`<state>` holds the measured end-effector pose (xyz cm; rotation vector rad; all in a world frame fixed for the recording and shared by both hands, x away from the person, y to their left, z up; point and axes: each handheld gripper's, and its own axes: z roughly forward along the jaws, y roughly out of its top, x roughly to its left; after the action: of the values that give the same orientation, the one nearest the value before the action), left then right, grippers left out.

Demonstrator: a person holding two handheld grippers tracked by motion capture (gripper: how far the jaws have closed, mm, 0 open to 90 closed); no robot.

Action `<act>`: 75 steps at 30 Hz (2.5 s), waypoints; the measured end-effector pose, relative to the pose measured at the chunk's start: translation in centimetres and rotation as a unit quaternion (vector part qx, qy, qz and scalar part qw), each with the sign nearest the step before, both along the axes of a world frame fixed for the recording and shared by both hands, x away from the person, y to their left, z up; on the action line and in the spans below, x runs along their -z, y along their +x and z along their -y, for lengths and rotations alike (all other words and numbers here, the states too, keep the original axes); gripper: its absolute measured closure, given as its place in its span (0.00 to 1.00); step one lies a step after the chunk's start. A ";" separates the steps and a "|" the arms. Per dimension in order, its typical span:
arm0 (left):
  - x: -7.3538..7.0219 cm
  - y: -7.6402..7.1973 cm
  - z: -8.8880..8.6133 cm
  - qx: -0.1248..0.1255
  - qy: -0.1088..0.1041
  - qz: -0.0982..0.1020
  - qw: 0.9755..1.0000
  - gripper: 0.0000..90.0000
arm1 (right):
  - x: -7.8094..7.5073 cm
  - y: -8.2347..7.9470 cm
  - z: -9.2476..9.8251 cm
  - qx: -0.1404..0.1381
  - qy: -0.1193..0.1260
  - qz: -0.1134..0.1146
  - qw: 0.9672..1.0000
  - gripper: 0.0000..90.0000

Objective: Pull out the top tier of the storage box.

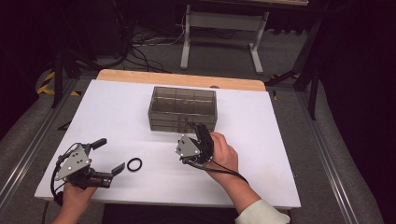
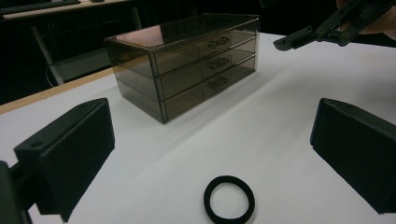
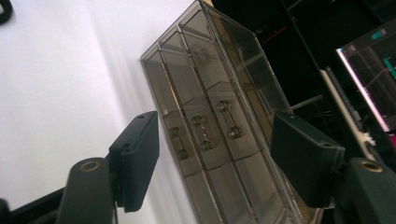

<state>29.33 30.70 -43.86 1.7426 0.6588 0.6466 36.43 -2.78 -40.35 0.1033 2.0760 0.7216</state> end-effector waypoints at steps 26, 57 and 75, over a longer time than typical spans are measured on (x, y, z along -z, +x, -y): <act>0.0 0.0 0.0 -0.001 0.000 0.001 1.000 0.01 | 2.2 -0.3 -1.7 0.051 -0.096 0.138 0.984 0.47; 0.0 0.0 0.0 0.000 0.001 0.000 1.000 0.01 | 4.8 0.5 -2.7 0.080 -0.187 0.206 0.957 0.58; 0.0 0.0 0.1 0.002 0.001 -0.003 1.000 0.01 | 5.8 1.6 -3.3 0.091 -0.210 0.224 0.947 0.64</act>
<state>29.35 30.63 -43.89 1.7485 0.6587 0.6386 38.06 0.56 -46.15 -0.1019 1.7087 0.1550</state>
